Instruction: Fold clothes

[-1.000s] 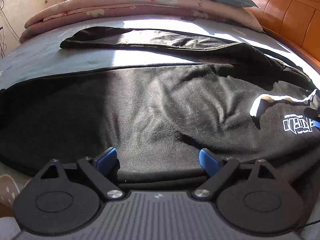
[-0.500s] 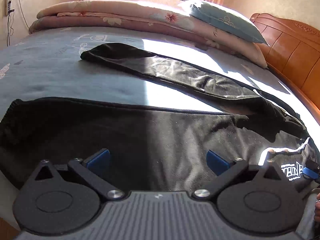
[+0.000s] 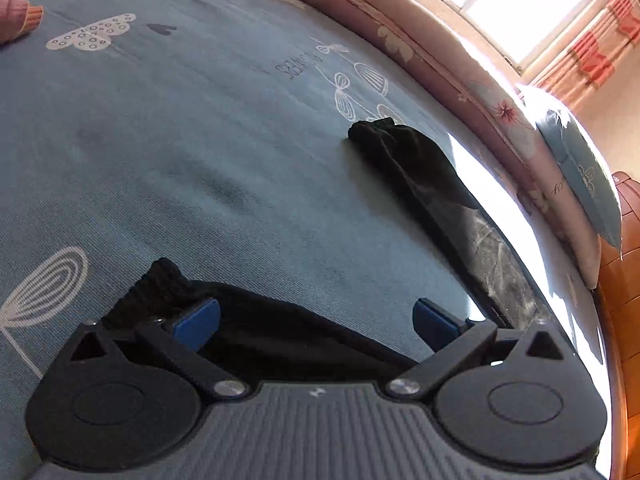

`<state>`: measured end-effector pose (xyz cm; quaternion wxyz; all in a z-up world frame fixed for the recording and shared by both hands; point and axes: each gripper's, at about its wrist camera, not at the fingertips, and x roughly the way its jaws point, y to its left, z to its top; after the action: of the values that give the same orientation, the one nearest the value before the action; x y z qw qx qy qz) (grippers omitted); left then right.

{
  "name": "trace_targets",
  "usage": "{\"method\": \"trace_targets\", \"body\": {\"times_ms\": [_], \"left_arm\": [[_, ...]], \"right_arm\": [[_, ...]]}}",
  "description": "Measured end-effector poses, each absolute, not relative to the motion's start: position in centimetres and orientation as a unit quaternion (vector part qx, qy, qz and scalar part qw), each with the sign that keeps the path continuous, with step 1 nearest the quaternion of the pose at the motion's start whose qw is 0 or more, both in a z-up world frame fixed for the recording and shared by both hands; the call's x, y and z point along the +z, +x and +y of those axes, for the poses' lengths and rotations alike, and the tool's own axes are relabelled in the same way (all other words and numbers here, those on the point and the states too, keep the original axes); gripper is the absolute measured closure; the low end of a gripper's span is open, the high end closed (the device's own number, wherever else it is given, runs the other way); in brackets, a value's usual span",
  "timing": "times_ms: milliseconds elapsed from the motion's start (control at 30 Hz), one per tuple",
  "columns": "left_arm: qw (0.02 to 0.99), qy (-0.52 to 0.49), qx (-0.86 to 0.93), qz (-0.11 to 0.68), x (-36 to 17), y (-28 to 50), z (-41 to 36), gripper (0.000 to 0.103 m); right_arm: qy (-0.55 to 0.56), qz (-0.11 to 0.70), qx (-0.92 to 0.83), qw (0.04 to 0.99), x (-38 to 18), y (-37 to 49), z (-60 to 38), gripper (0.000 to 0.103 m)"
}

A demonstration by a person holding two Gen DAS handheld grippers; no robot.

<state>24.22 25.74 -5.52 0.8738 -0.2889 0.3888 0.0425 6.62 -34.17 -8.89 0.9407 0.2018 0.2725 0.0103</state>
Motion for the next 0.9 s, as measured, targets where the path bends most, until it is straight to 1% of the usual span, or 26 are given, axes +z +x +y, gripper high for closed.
{"method": "trace_targets", "body": {"times_ms": [133,200,400,500,600,667,700,900], "left_arm": [[0.893,-0.226,0.053,0.385,-5.5,25.3,24.8,0.001],[0.893,-0.21,0.066,0.391,-5.0,25.5,24.4,0.003],[0.895,-0.252,0.011,0.368,-2.0,22.5,23.5,0.002],[0.891,-0.262,-0.013,0.371,-2.5,21.6,23.2,0.001],[0.879,-0.259,0.012,0.4,-4.5,22.7,23.3,0.001],[0.881,-0.259,0.024,0.395,-5.8,23.4,23.8,0.001],[0.886,-0.256,0.024,0.385,-5.9,23.5,24.0,0.001],[0.881,-0.253,0.04,0.399,-4.1,23.7,24.3,0.001]], "right_arm": [[0.19,0.275,0.008,0.942,-8.9,6.7,-33.9,0.0],[0.19,0.275,0.008,0.943,-8.9,6.7,-33.9,0.0],[0.196,0.272,0.011,0.942,-8.9,6.5,-34.1,0.0],[0.193,0.272,0.012,0.943,-8.9,6.6,-34.0,0.0],[0.194,0.272,0.012,0.943,-8.9,6.6,-34.0,0.0],[0.194,0.272,0.011,0.942,-8.9,6.6,-34.0,0.0],[0.194,0.272,0.011,0.942,-8.9,6.6,-34.0,0.0],[0.19,0.274,0.009,0.943,-8.9,6.7,-33.9,0.0]]}}
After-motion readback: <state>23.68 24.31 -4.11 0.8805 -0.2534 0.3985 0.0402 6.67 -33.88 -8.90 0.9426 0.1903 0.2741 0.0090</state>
